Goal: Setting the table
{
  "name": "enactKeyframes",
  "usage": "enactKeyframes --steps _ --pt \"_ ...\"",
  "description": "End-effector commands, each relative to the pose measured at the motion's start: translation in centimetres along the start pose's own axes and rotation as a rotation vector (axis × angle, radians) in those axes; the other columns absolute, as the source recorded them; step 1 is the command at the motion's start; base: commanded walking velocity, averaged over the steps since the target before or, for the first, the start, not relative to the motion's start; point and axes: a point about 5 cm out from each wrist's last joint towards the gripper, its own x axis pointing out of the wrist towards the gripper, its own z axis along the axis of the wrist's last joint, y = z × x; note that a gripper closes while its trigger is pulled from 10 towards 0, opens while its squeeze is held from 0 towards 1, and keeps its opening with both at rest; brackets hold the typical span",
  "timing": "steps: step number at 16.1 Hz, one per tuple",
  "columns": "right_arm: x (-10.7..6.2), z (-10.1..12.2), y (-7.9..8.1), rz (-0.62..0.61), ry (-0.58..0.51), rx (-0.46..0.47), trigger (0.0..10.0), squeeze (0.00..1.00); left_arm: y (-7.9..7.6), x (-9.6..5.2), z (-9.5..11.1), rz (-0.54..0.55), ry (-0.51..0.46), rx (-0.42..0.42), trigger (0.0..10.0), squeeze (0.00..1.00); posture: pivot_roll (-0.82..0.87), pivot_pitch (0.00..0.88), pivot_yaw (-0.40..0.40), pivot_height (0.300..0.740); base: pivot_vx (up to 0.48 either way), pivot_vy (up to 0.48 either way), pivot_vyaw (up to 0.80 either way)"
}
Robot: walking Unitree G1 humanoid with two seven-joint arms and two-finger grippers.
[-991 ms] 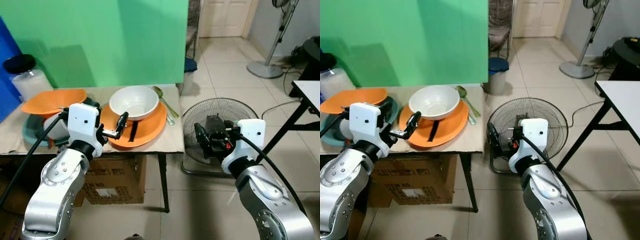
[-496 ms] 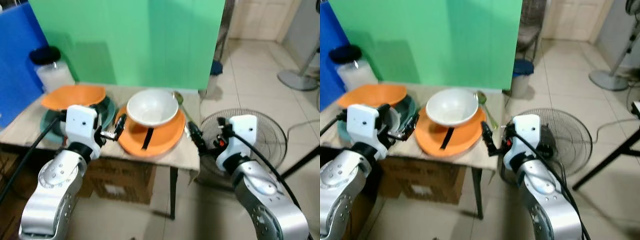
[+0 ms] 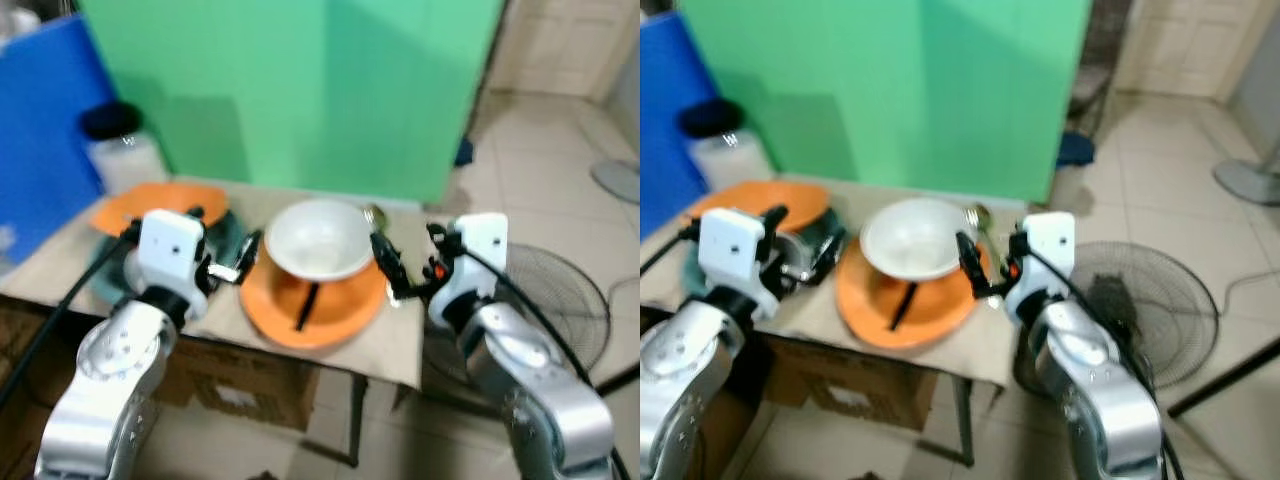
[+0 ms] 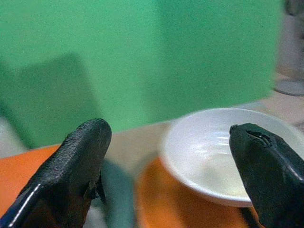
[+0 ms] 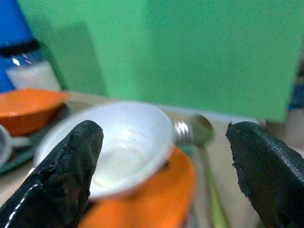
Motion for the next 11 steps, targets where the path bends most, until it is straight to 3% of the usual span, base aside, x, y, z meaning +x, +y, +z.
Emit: enactKeyframes --steps 1,2,4,6,7,11 --pt "0.5 0.1 0.1 0.038 0.034 0.019 10.0 0.75 0.1 -0.4 0.3 -0.034 0.0 0.027 10.0 0.0 0.15 0.0 0.044 0.74 0.0 0.0 0.0" --pt "1.6 0.2 -0.2 0.029 0.086 0.022 10.0 1.0 -0.2 -0.6 0.3 -0.089 -0.008 0.033 10.0 0.0 0.15 0.0 0.044 0.74 0.0 0.0 0.0" --pt "2.8 0.1 -0.2 0.03 0.143 0.029 10.0 1.0 -0.4 -0.7 0.4 -0.157 -0.004 0.04 10.0 0.0 0.15 0.0 0.045 0.74 0.0 0.0 0.0" --pt "5.7 0.0 -0.1 0.013 0.276 0.068 10.0 1.0 -0.7 -1.2 0.0 -0.334 0.054 0.055 10.0 0.0 0.16 0.0 0.051 0.74 0.0 0.0 0.0" --pt "6.6 0.3 0.1 0.023 0.281 0.1 10.0 0.0 -0.9 -1.4 -0.2 -0.383 0.08 0.055 10.0 0.0 0.16 0.0 0.052 0.74 0.0 0.0 0.0" --pt "10.0 -0.2 -0.2 -0.056 0.383 0.238 10.0 0.0 -1.5 -1.9 -0.6 -0.534 0.132 0.068 10.0 0.0 0.16 0.0 0.05 0.74 0.0 0.0 0.0"
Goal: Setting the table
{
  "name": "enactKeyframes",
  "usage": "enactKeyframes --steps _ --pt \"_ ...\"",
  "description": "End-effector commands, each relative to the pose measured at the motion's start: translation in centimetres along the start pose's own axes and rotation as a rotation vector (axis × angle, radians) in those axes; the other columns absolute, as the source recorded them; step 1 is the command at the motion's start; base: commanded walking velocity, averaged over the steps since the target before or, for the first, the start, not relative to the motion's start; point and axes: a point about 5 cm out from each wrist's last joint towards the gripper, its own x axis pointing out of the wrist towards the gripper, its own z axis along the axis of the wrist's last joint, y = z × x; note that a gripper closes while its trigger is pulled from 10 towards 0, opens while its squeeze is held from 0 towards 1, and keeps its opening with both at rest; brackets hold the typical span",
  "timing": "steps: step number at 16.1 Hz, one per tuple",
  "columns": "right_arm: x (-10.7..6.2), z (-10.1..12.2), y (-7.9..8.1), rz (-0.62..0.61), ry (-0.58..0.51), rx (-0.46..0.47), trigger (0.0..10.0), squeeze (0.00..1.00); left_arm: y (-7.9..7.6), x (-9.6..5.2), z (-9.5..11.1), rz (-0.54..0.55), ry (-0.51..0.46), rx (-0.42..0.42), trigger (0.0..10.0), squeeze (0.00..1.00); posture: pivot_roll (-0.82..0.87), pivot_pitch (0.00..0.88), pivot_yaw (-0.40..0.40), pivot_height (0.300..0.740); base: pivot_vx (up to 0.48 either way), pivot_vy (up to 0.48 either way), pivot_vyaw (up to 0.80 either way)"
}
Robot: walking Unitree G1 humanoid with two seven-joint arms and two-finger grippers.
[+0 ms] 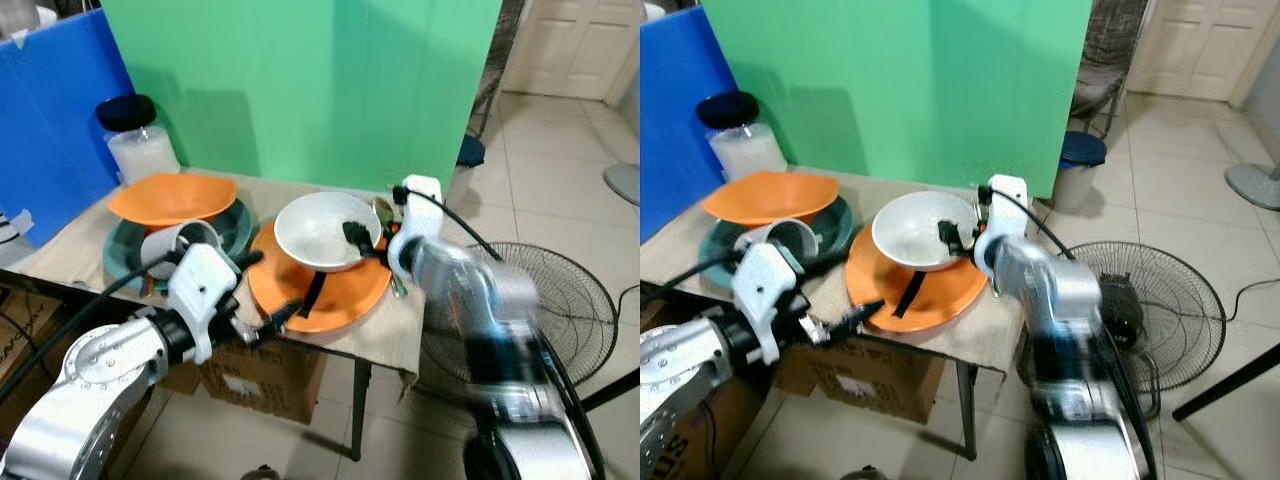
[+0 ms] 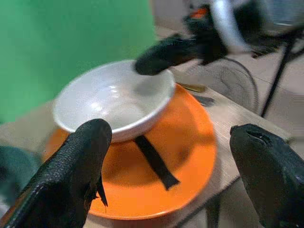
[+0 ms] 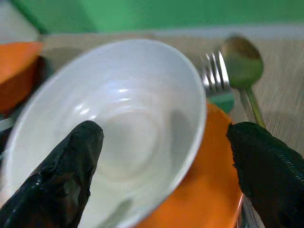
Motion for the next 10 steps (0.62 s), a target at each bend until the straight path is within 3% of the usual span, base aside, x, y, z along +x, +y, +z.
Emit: enactKeyframes --steps 1,2,3,4,5,6,10 --pt "0.6 -0.1 0.0 0.005 0.02 0.05 10.0 0.0 0.0 0.0 0.2 -0.027 0.003 0.0 10.0 0.0 0.16 0.0 0.05 0.74 0.0 0.0 0.0" --pt "1.0 -0.3 0.2 -0.016 0.043 0.059 10.0 0.0 0.0 -0.1 0.2 -0.03 0.003 -0.001 10.0 0.0 0.17 0.0 0.044 0.74 0.0 0.0 0.0" --pt "1.4 -0.6 0.3 -0.046 0.073 0.078 8.9 0.0 0.1 -0.1 0.2 -0.029 0.004 -0.001 10.0 0.0 0.17 0.0 0.042 0.74 0.0 0.0 0.0" --pt "1.5 -0.6 0.3 -0.05 0.079 0.086 8.9 0.0 0.1 -0.2 0.2 -0.029 0.004 -0.002 10.0 0.0 0.17 0.0 0.042 0.74 0.0 0.0 0.0" --pt "1.7 -0.5 0.6 -0.038 0.087 0.139 1.3 0.0 0.0 -0.2 0.2 -0.027 0.002 -0.004 10.0 0.0 0.18 0.0 0.038 0.74 0.0 0.0 0.0" --pt "1.8 -0.3 0.7 -0.03 0.084 0.16 0.0 0.0 0.0 -0.3 0.2 -0.027 0.001 -0.006 10.0 0.0 0.18 0.0 0.037 0.74 0.0 0.0 0.0" --pt "1.8 0.2 1.0 -0.002 0.079 0.191 0.0 0.0 0.0 -0.2 0.3 -0.023 -0.001 -0.006 10.0 0.0 0.18 0.0 0.037 0.74 0.0 0.0 0.0"
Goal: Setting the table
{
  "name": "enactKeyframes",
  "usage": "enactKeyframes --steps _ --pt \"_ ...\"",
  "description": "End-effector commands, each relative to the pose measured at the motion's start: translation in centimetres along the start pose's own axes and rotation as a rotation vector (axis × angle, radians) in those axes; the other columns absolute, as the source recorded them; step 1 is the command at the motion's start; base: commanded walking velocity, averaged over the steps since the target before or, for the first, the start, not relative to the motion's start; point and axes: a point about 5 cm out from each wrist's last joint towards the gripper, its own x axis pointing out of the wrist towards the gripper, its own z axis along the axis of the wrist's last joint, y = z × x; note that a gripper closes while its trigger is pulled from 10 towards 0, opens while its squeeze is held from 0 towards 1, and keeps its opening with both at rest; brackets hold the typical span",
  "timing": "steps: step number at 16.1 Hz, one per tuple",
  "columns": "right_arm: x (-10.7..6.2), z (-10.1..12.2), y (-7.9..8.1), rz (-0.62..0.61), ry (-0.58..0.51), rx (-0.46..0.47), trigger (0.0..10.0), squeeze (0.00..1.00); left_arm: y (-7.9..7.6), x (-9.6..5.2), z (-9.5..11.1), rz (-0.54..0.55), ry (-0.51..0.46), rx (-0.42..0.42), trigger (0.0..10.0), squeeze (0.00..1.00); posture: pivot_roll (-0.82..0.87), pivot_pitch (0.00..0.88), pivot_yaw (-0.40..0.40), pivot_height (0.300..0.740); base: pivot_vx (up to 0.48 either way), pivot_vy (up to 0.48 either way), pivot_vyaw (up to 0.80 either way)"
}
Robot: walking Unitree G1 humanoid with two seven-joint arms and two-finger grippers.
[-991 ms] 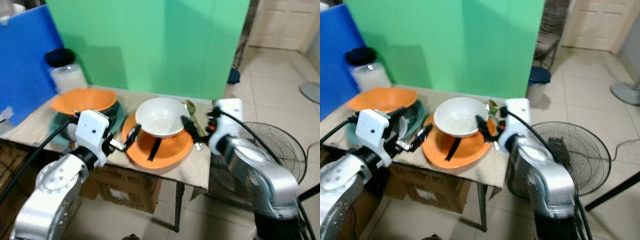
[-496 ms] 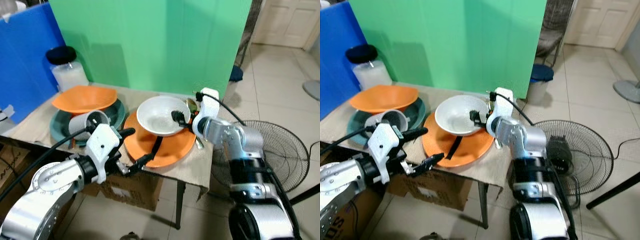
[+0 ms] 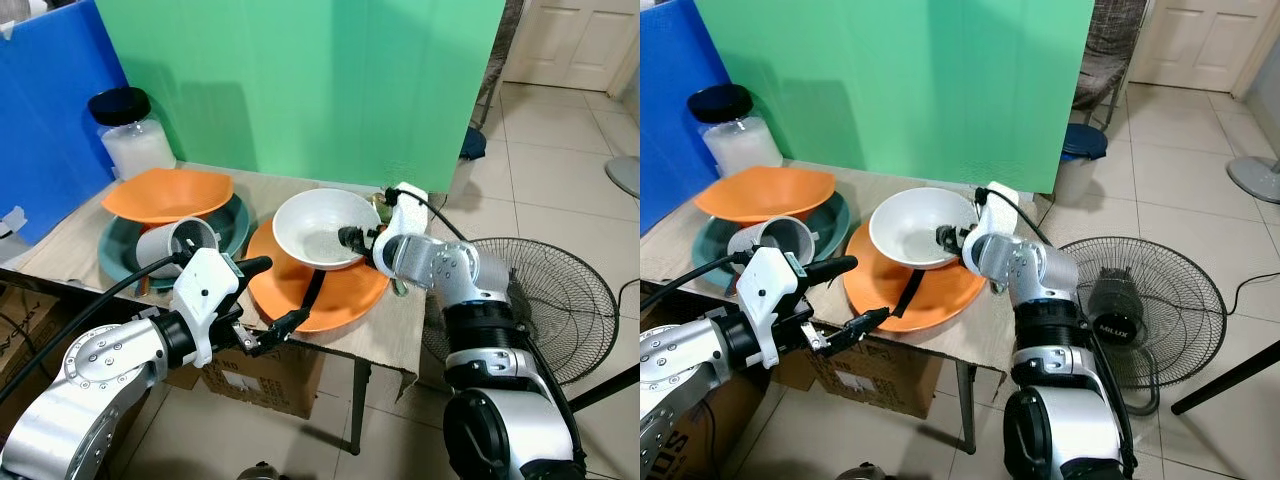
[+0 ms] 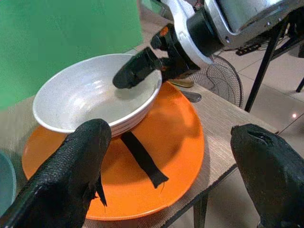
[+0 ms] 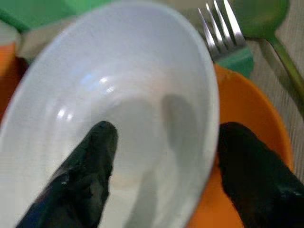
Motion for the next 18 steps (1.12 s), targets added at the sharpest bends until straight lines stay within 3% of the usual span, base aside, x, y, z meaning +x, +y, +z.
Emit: enactKeyframes --steps 1,18 --pt "0.03 0.42 0.47 0.009 0.0 0.008 0.0 0.0 0.18 -0.2 0.27 0.011 0.0 0.011 10.0 0.0 0.18 0.0 0.037 0.74 0.0 0.0 0.0" --pt "0.03 0.66 0.05 0.013 0.019 0.06 0.0 0.0 0.61 0.15 0.3 0.014 0.002 0.033 10.0 0.0 0.16 0.0 0.054 0.74 0.0 0.0 0.0"
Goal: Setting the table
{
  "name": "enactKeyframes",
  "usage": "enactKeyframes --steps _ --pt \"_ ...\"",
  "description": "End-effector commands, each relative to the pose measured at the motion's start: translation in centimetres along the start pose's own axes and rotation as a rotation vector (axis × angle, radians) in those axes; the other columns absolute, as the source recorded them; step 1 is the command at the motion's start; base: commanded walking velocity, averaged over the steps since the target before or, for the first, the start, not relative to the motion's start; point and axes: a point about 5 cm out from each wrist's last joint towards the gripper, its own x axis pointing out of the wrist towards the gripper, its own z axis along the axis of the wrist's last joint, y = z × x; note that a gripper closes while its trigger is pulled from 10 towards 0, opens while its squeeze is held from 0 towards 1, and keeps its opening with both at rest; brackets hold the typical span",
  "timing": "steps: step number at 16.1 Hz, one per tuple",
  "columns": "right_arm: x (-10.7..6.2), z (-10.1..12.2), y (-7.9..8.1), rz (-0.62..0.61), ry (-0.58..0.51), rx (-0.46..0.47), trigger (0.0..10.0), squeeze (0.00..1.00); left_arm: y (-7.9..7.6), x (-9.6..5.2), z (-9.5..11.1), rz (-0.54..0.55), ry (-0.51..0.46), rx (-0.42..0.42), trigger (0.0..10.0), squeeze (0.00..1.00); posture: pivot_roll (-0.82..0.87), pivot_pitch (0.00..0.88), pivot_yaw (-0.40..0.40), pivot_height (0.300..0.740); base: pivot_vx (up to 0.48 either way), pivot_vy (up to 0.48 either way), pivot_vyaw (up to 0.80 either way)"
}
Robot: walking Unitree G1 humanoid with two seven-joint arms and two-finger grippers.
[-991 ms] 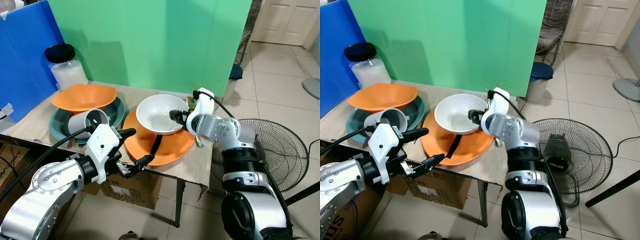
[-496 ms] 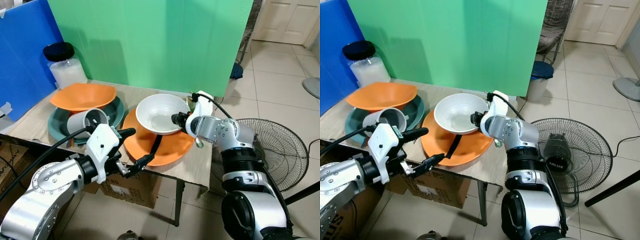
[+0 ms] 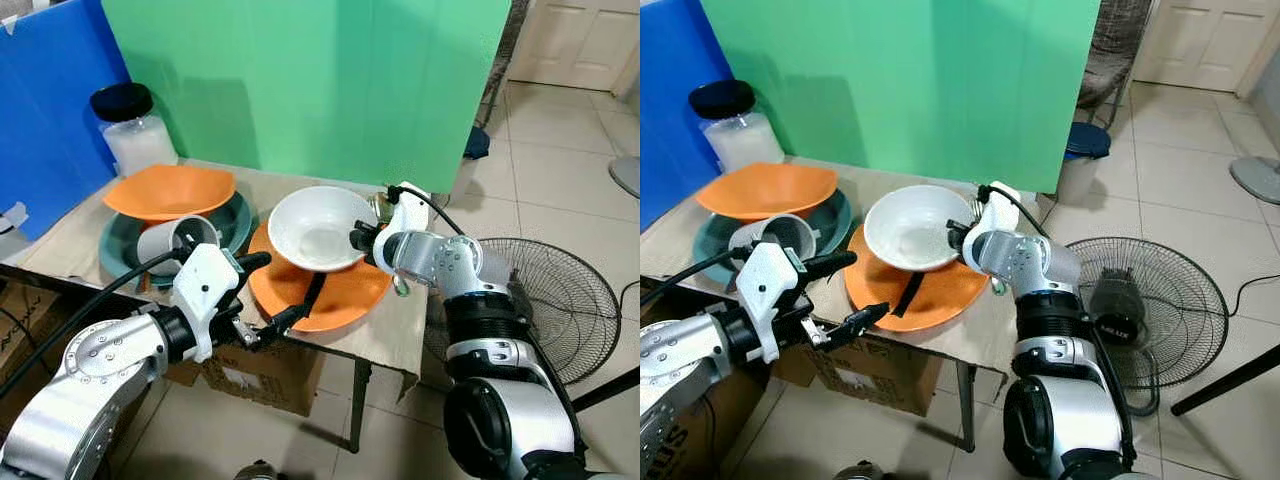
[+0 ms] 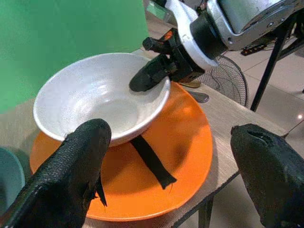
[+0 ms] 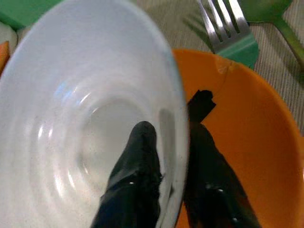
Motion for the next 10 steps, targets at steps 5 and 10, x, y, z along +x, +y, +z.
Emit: enactKeyframes --steps 5,10 --pt "-2.3 2.6 0.6 0.087 -0.166 0.041 0.0 0.0 0.5 0.5 0.9 0.028 -0.059 0.0 10.0 0.0 0.15 0.0 0.063 0.74 0.0 0.0 0.0" --pt "-9.6 5.9 -0.4 0.172 -0.588 -0.076 0.0 0.0 -0.1 1.5 2.5 0.05 -0.17 -0.012 10.0 0.0 0.12 0.0 0.059 0.74 0.0 0.0 0.0"
